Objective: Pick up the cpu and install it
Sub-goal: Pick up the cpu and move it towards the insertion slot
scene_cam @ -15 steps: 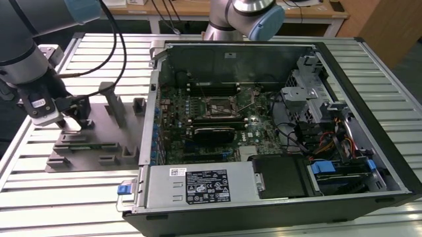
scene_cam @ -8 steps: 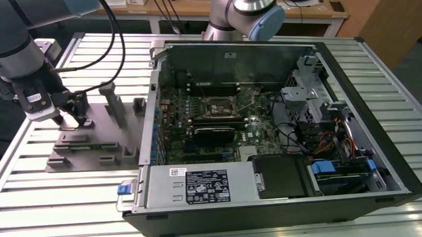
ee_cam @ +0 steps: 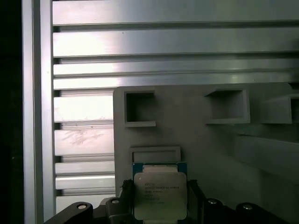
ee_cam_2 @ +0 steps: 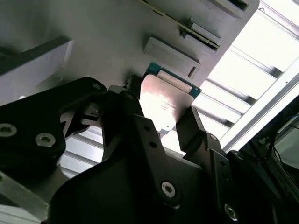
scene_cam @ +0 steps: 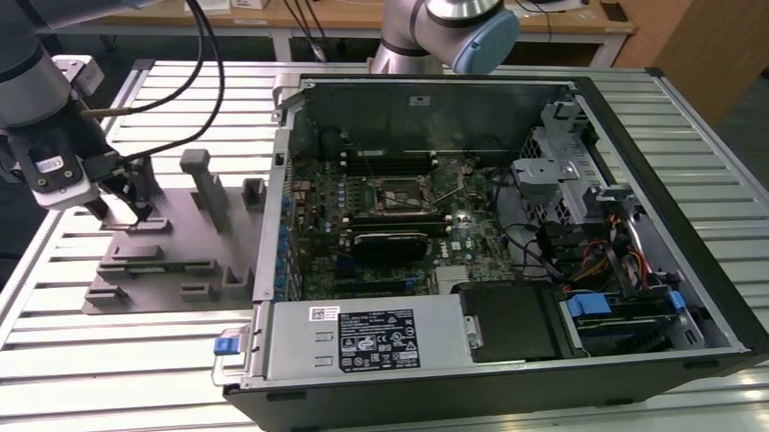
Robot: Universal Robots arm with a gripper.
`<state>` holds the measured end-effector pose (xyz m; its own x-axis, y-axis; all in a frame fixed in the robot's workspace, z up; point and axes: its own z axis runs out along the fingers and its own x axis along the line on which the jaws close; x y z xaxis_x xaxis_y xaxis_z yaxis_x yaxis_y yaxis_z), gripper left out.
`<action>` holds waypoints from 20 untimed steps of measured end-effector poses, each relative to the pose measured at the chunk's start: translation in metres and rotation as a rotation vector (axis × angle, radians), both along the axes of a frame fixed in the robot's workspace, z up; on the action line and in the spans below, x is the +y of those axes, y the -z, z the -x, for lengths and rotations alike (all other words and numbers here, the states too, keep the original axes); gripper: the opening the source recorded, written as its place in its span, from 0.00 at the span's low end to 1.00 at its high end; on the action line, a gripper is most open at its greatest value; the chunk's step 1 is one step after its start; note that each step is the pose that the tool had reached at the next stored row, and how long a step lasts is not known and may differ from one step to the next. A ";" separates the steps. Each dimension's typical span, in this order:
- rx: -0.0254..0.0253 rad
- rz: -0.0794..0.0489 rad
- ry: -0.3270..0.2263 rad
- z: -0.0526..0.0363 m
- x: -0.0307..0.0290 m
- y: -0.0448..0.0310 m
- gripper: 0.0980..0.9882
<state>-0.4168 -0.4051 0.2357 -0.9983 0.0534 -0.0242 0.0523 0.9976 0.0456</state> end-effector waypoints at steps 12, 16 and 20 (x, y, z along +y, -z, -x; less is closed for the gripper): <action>-0.0042 0.000 0.000 0.0000 0.0000 -0.0261 0.50; -0.0057 0.000 0.000 0.0000 0.0000 -0.0342 0.50; -0.0071 0.000 0.000 0.0000 0.0000 -0.0426 0.50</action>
<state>-0.4168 -0.4051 0.2783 -0.9981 0.0534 -0.0313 0.0520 0.9976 0.0459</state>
